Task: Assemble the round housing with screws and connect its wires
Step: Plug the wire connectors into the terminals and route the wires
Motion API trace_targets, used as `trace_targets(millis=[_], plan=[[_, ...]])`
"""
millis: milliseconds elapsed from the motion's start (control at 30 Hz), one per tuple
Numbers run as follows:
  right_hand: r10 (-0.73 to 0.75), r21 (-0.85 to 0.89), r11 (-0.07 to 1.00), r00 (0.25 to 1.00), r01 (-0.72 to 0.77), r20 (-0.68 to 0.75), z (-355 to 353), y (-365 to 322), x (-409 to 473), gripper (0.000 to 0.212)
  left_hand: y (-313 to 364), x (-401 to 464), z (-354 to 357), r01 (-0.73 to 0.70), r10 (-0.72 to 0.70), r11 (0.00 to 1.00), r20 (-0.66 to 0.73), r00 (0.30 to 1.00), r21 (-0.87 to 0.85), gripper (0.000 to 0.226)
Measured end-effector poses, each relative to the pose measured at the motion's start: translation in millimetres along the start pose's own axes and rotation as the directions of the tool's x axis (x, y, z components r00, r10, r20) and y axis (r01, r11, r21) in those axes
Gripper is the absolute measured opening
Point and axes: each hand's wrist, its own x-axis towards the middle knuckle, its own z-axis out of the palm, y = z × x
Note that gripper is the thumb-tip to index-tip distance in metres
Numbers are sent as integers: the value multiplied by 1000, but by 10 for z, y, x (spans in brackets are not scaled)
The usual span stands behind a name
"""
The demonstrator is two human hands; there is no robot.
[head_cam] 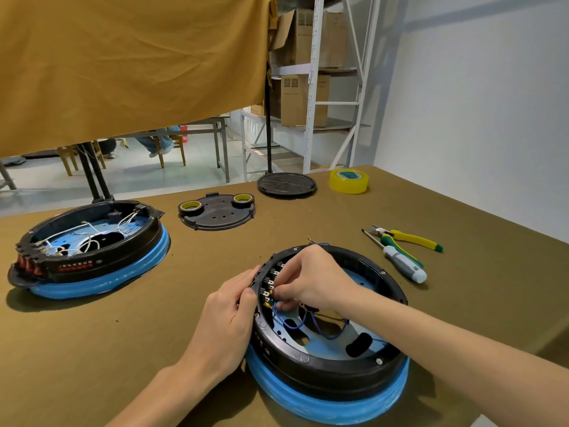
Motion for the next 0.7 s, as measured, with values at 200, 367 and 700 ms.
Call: trace_targets(millis=[200,367,700], plan=[[-24,-50,998,999,26,35,-259,-26,-12,7,-1,7,5,-1,1,1000,1,1000,-12,32],[-298,-556,776,950,297,92,-264,79,-9,9,-20,15,15,1,-1,1000,-7,1000,1,32],[-437,-705,498,849,504,298,-355,45,118,16,-71,60,-3,23,-26,999,83,996,31,41]])
